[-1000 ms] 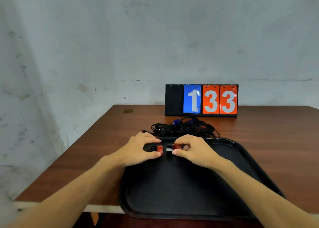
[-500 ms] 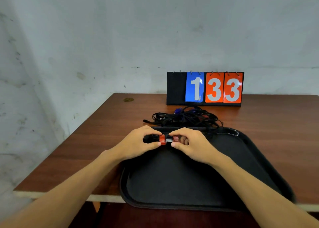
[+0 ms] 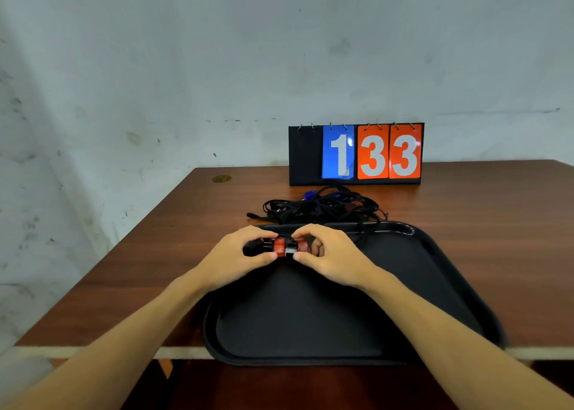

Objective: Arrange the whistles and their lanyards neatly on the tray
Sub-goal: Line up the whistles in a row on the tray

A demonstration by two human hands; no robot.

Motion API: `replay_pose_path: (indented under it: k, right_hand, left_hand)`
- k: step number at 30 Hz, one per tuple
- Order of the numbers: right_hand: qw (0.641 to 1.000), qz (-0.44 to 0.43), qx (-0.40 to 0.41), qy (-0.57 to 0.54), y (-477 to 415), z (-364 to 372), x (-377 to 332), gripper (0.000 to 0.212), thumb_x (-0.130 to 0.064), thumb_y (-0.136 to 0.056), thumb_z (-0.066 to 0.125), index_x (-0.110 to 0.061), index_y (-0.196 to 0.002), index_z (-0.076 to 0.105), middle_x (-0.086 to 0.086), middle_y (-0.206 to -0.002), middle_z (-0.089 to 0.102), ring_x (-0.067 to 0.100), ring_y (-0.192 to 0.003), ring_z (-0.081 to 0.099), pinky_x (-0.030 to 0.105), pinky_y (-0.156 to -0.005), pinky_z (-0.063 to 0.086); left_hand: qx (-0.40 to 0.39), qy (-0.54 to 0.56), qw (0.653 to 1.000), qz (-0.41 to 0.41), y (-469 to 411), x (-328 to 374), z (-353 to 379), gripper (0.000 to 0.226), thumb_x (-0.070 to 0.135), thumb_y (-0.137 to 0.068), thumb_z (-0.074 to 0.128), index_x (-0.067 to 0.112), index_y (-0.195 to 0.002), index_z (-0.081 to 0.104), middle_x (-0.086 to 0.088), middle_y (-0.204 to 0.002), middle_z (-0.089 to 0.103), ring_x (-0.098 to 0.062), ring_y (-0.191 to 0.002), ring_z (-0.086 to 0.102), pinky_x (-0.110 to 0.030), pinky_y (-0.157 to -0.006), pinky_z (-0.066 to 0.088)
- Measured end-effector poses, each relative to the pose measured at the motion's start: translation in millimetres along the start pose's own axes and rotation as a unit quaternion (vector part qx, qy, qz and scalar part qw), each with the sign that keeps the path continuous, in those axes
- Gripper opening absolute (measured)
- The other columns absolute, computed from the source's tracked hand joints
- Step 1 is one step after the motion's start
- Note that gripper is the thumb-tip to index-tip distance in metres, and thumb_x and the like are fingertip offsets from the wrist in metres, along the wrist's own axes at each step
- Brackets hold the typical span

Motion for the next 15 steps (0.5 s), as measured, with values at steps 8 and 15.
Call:
replay_pose_path:
  k: [8,15]
  right_hand:
    - [1.0,0.015,-0.018,-0.001,-9.0,-33.7,-3.2,0.033,-0.025,-0.087,0.067,-0.021,-0.118,0.06,-0.009,-0.108,0.061,0.007,-0.075,0.061,0.014,-0.068,0.047]
    - [0.997,0.045,0.051,0.039,-33.8,-100.1,35.4,0.009,-0.022,-0.089,0.063,-0.019,-0.096,0.069,-0.011,-0.089,0.063,-0.001,-0.082,0.058,0.009,-0.068,0.041]
  left_hand:
    - [0.045,0.051,0.997,-0.047,-14.6,12.7,-15.8,0.029,0.032,-0.093,0.055,0.024,-0.121,0.058,0.007,-0.119,0.046,0.0,-0.099,0.055,-0.009,-0.079,0.04]
    - [0.05,-0.031,0.998,-0.02,-68.9,44.8,-24.6,0.016,0.03,-0.095,0.052,0.027,-0.105,0.064,0.009,-0.109,0.058,-0.004,-0.098,0.055,-0.017,-0.085,0.04]
Point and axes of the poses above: each hand's wrist, its own y-axis away from the middle knuckle, its own z-axis out of the palm, x = y × z, the point moved 6 cm from there along -y, towards the middle knuckle
